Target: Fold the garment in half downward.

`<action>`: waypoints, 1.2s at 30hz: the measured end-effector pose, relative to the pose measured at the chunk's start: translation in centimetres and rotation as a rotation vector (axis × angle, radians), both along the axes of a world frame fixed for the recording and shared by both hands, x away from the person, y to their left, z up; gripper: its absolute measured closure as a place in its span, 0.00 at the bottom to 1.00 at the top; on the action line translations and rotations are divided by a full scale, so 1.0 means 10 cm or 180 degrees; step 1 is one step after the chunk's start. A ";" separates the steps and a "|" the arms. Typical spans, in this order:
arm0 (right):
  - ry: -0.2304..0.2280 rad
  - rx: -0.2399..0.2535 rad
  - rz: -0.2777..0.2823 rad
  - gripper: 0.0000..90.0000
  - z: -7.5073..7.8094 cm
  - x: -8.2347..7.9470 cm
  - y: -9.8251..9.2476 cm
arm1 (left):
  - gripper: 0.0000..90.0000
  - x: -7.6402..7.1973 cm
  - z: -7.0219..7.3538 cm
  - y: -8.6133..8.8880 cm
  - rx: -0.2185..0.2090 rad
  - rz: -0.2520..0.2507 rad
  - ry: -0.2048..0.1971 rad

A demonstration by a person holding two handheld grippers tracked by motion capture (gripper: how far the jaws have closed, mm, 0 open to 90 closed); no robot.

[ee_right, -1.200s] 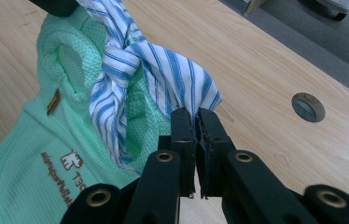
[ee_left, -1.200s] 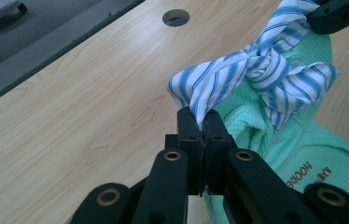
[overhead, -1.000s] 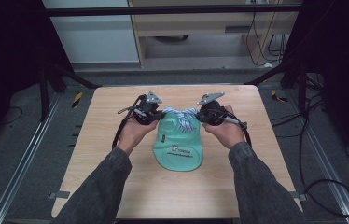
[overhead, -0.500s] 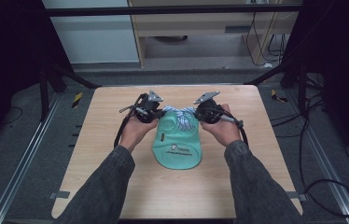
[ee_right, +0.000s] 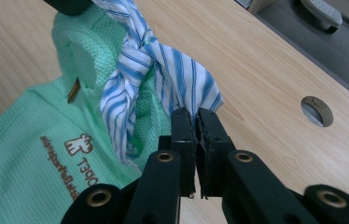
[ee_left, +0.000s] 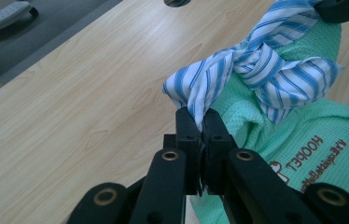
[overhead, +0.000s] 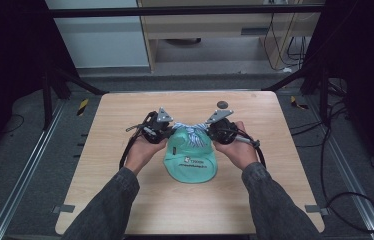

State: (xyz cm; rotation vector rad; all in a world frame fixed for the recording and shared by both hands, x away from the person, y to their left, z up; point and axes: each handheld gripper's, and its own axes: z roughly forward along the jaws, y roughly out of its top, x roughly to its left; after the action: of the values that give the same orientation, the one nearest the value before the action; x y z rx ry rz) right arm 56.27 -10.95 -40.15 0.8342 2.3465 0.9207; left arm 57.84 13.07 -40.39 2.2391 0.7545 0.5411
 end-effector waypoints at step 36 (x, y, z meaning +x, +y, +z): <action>-0.0046 0.0068 0.0241 0.96 -0.12 -0.50 -0.06 | 0.97 -0.42 -0.23 0.09 -0.0249 -0.0126 0.0073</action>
State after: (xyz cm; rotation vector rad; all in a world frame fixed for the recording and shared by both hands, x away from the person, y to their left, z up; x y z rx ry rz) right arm 51.25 -11.60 -41.39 0.7488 2.3739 0.9810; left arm 53.68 13.93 -42.69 2.1867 0.7288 0.4600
